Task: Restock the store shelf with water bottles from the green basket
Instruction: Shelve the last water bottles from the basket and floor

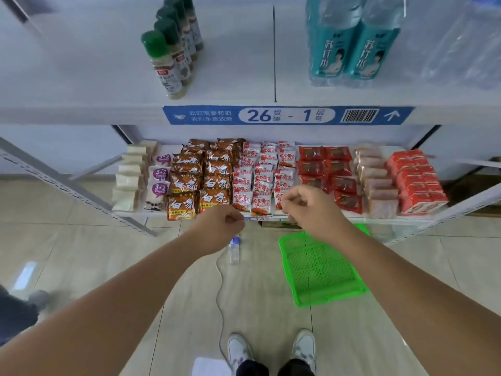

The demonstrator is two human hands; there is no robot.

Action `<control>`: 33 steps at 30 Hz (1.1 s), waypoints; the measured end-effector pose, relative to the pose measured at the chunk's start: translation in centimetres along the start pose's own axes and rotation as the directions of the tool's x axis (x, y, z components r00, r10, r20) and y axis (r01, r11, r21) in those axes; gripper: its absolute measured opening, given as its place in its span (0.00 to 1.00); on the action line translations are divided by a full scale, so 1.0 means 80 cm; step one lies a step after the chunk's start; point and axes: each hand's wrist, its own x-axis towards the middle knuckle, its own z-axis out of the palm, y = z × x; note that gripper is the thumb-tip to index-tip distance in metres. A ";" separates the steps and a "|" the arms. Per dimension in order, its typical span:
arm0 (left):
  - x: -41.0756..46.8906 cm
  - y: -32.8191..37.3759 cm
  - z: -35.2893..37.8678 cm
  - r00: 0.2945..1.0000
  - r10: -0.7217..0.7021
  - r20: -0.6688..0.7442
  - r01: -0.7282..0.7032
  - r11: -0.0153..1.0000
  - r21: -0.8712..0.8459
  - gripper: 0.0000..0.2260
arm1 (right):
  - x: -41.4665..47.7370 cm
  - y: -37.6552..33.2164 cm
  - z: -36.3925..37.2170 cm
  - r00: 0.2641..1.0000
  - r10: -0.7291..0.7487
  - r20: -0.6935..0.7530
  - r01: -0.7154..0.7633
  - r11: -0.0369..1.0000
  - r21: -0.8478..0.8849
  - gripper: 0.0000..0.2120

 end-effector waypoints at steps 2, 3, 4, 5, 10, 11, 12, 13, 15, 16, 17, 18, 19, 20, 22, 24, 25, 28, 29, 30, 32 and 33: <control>0.014 -0.020 0.011 0.999 -0.044 0.014 0.044 0.999 -0.013 0.04 | 0.010 0.012 0.018 0.999 0.030 0.020 -0.030 1.000 0.002 0.05; 0.023 -0.030 0.018 0.998 -0.066 0.024 0.067 0.998 -0.022 0.05 | 0.015 0.021 0.027 0.999 0.044 0.028 -0.044 0.999 -0.003 0.05; 0.031 -0.039 0.026 0.996 -0.086 0.038 0.087 0.996 -0.027 0.05 | 0.019 0.031 0.037 0.997 0.059 0.040 -0.059 0.998 -0.005 0.05; 0.039 -0.050 0.033 0.994 -0.099 0.052 0.101 0.995 -0.026 0.05 | 0.024 0.040 0.047 0.996 0.071 0.057 -0.071 0.997 0.001 0.04; 0.098 -0.107 0.092 0.988 -0.142 0.060 0.141 0.990 0.020 0.03 | 0.067 0.117 0.105 0.987 0.114 0.112 -0.114 0.993 -0.006 0.05; 0.117 -0.120 0.110 0.987 -0.144 0.072 0.142 0.989 0.037 0.03 | 0.079 0.142 0.118 0.986 0.130 0.106 -0.130 0.991 0.001 0.05; 0.138 -0.136 0.132 0.986 -0.149 0.080 0.146 0.988 0.049 0.04 | 0.093 0.171 0.133 0.985 0.146 0.095 -0.148 0.989 0.015 0.05; 0.160 -0.156 0.154 0.984 -0.164 0.075 0.161 0.986 0.046 0.04 | 0.110 0.200 0.150 0.984 0.156 0.089 -0.159 0.987 0.033 0.05; 0.198 -0.208 0.200 0.978 -0.205 0.042 0.204 0.978 0.036 0.04 | 0.142 0.258 0.197 0.982 0.163 0.100 -0.171 0.982 0.078 0.05; 0.218 -0.236 0.226 0.976 -0.218 0.029 0.216 0.975 0.041 0.04 | 0.157 0.289 0.221 0.981 0.164 0.101 -0.174 0.980 0.096 0.05; 0.239 -0.265 0.256 0.973 -0.231 0.026 0.229 0.972 0.051 0.04 | 0.172 0.320 0.244 0.982 0.162 0.096 -0.172 0.979 0.107 0.05; 0.259 -0.291 0.286 0.969 -0.245 0.029 0.242 0.968 0.065 0.06 | 0.187 0.351 0.265 0.984 0.158 0.082 -0.167 0.979 0.114 0.05; 0.280 -0.316 0.317 0.964 -0.263 0.043 0.259 0.963 0.082 0.09 | 0.200 0.380 0.286 0.986 0.156 0.062 -0.163 0.979 0.125 0.05; 0.300 -0.339 0.344 0.957 -0.283 0.064 0.277 0.957 0.091 0.10 | 0.212 0.408 0.304 0.987 0.158 0.041 -0.163 0.976 0.144 0.05; 0.344 -0.386 0.393 0.942 -0.319 0.104 0.308 0.945 0.108 0.11 | 0.237 0.457 0.338 0.988 0.153 0.014 -0.153 0.974 0.166 0.06; 0.386 -0.432 0.436 0.925 -0.354 0.137 0.335 0.931 0.144 0.10 | 0.253 0.500 0.367 0.990 0.138 0.036 -0.141 0.980 0.139 0.06; 0.406 -0.452 0.454 0.921 -0.365 0.134 0.343 0.925 0.161 0.11 | 0.261 0.519 0.379 0.991 0.126 0.051 -0.131 0.984 0.119 0.06; 0.454 -0.502 0.498 0.918 -0.378 0.118 0.349 0.914 0.207 0.07 | 0.277 0.562 0.406 0.986 0.119 0.113 -0.127 0.990 0.064 0.06; 0.465 -0.516 0.508 0.909 -0.400 0.118 0.367 0.902 0.228 0.06 | 0.281 0.569 0.412 0.983 0.127 0.135 -0.135 0.990 0.052 0.06; 0.474 -0.527 0.515 0.900 -0.418 0.123 0.379 0.890 0.251 0.07 | 0.283 0.576 0.417 0.979 0.136 0.149 -0.145 0.988 0.046 0.05; 0.487 -0.549 0.528 0.886 -0.450 0.112 0.407 0.871 0.276 0.08 | 0.285 0.588 0.425 0.978 0.147 0.148 -0.156 0.987 0.048 0.05; 0.490 -0.559 0.534 0.881 -0.466 0.087 0.432 0.865 0.257 0.11 | 0.285 0.593 0.426 0.979 0.148 0.139 -0.156 0.987 0.050 0.05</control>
